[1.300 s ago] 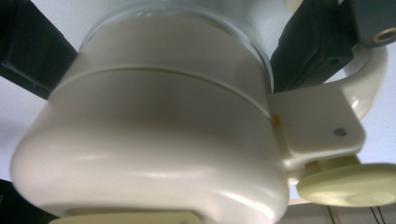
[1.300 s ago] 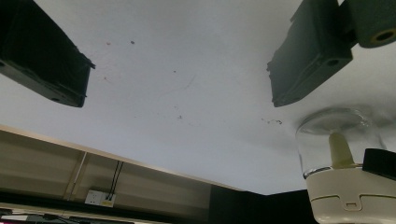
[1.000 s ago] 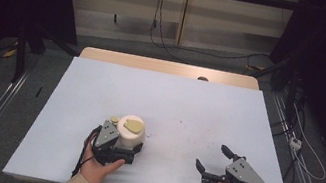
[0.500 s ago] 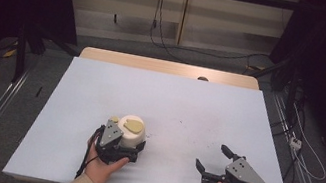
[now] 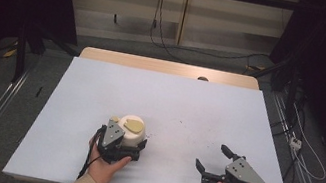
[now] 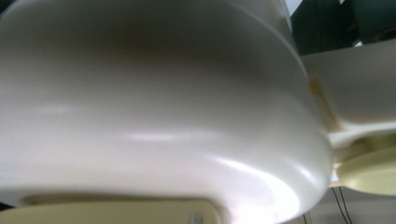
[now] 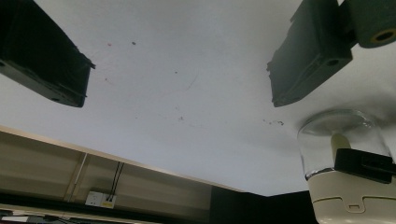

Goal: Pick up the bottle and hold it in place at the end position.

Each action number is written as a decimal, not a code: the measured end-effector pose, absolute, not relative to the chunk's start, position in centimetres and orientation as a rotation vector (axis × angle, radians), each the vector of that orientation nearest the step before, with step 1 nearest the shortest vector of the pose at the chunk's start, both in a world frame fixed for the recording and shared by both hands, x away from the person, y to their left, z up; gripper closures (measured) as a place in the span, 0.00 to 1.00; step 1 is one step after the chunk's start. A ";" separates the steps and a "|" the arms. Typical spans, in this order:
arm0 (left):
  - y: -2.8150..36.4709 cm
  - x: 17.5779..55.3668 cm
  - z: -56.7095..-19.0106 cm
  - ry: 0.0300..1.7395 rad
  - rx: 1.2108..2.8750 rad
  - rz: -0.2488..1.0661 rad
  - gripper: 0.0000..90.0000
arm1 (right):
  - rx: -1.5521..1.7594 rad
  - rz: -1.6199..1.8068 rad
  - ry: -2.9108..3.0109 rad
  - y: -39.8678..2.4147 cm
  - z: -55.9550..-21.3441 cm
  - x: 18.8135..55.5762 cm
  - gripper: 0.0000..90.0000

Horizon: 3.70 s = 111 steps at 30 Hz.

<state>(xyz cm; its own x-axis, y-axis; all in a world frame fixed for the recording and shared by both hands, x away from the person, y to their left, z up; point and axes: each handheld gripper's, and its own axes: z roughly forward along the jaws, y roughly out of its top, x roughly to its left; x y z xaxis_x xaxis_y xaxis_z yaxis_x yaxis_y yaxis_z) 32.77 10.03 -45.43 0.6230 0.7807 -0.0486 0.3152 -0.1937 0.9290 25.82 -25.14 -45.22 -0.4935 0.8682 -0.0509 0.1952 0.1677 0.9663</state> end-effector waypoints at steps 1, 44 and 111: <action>10.0 32.8 -45.4 0.891 1.775 0.544 0.05 | 1.008 1.358 1.814 -25.1 -45.2 25.8 0.05; 9.6 35.1 -43.2 0.809 1.747 0.458 0.06 | 1.002 1.361 1.807 -25.3 -45.1 25.8 0.05; 6.0 38.6 -42.4 0.757 1.786 0.417 0.06 | 0.993 1.372 1.808 -25.5 -45.1 25.7 0.06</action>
